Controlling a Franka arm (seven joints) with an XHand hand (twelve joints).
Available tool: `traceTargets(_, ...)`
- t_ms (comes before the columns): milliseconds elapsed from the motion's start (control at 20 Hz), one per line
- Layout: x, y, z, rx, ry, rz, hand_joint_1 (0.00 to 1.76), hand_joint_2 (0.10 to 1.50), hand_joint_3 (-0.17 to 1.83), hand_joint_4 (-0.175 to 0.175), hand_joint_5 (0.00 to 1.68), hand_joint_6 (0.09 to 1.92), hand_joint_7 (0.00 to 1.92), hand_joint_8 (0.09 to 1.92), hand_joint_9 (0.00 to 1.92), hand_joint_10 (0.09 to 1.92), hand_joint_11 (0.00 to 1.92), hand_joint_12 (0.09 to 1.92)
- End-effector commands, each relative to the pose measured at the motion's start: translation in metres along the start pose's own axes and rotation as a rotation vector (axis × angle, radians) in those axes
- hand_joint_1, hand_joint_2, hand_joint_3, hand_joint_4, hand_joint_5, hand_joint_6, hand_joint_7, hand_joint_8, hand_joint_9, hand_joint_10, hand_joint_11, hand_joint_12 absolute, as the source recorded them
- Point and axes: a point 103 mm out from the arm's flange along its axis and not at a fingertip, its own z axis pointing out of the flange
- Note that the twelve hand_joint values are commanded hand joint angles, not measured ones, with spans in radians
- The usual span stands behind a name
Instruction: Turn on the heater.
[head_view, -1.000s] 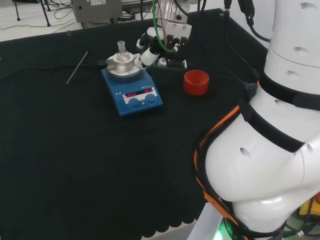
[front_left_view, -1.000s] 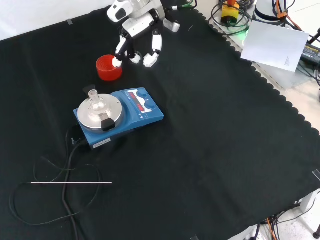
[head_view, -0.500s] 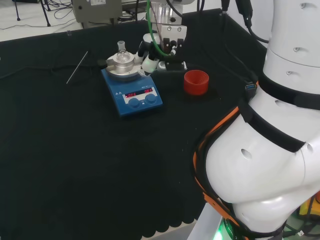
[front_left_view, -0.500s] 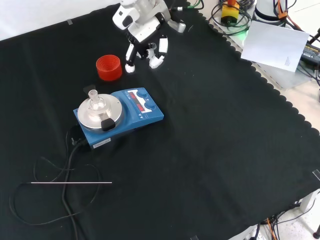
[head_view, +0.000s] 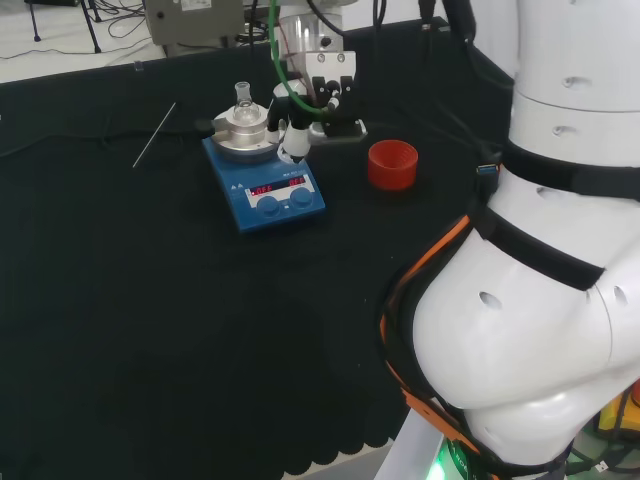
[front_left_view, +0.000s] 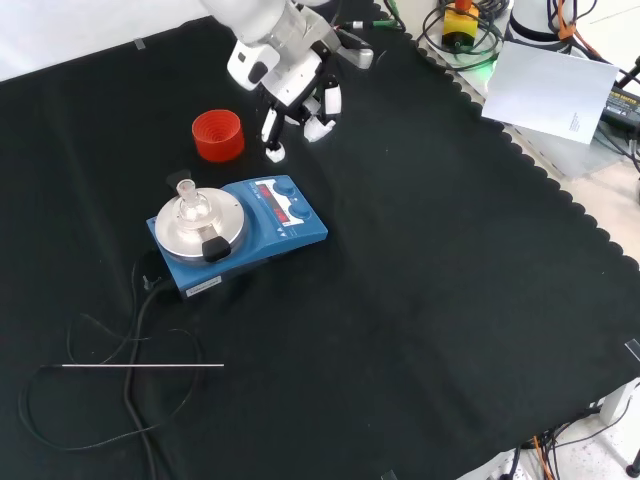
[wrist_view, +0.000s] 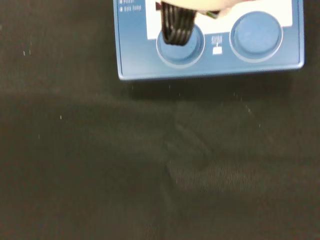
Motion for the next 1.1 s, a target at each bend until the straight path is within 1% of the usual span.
traceTargets(50, 0.013, 0.007, 0.019, 0.163, -0.055, -0.003, 1.46, 0.72, 0.97, -0.076, 0.32, 0.71, 1.86, 1.53, 1.92, 1.62, 1.87, 1.55)
traceTargets(250, 0.017, 0.011, 0.026, 0.219, -0.064, -0.003, 1.47, 0.7, 1.01, -0.068, 0.27, 0.61, 1.87, 1.54, 1.92, 1.63, 1.87, 1.56)
traceTargets(400, 0.017, 0.012, 0.031, 0.242, -0.058, 0.0, 1.47, 0.69, 1.02, -0.064, 0.26, 0.54, 1.87, 1.55, 1.92, 1.64, 1.87, 1.56)
traceTargets(750, 0.012, 0.009, 0.044, 0.294, -0.053, 0.015, 1.48, 0.69, 1.03, -0.062, 0.28, 0.31, 1.87, 1.54, 1.92, 1.63, 1.87, 1.54)
traceTargets(1100, 0.008, 0.006, 0.054, 0.332, -0.04, 0.023, 1.48, 0.69, 1.04, -0.06, 0.29, 0.22, 1.87, 1.53, 1.92, 1.63, 1.86, 1.54)
